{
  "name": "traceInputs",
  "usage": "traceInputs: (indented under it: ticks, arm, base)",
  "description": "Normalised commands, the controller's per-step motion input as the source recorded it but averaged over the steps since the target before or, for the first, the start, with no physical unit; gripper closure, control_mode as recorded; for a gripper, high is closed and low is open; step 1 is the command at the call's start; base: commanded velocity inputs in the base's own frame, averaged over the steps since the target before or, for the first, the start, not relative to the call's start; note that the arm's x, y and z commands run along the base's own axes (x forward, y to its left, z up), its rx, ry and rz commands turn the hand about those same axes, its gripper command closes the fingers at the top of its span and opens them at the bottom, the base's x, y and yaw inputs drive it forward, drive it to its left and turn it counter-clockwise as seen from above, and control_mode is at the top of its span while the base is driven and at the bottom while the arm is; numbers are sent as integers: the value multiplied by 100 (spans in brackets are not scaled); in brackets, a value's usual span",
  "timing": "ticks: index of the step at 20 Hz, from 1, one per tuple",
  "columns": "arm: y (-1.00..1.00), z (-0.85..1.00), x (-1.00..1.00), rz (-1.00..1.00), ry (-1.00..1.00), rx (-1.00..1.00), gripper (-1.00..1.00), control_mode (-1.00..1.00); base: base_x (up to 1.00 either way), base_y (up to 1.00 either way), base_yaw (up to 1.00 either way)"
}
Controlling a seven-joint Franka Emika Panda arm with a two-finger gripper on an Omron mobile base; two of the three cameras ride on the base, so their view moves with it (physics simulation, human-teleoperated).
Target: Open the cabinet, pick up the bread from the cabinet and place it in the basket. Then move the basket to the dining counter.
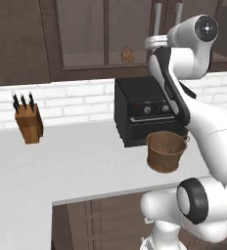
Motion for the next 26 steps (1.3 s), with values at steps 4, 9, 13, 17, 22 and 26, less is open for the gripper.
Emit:
traceInputs:
  ticks: [4, 9, 13, 17, 22, 26]
  arm:
    - [15, 0, 42, 0, 1, 0, -100, -100]
    - [6, 0, 42, 0, 1, 0, -100, -100]
    - [0, 0, 45, 0, 0, 0, -100, -100]
    - [0, -3, 51, 0, 0, 0, -100, -100]
    - [0, -9, 59, 0, 0, 0, -100, -100]
    - [0, -21, 64, 0, 0, 0, 100, -100]
  base:
    - [0, 0, 0]
    - [0, 0, 0]
    - [0, 0, 0]
    - [0, 0, 0]
    - [0, 0, 0]
    - [0, 0, 0]
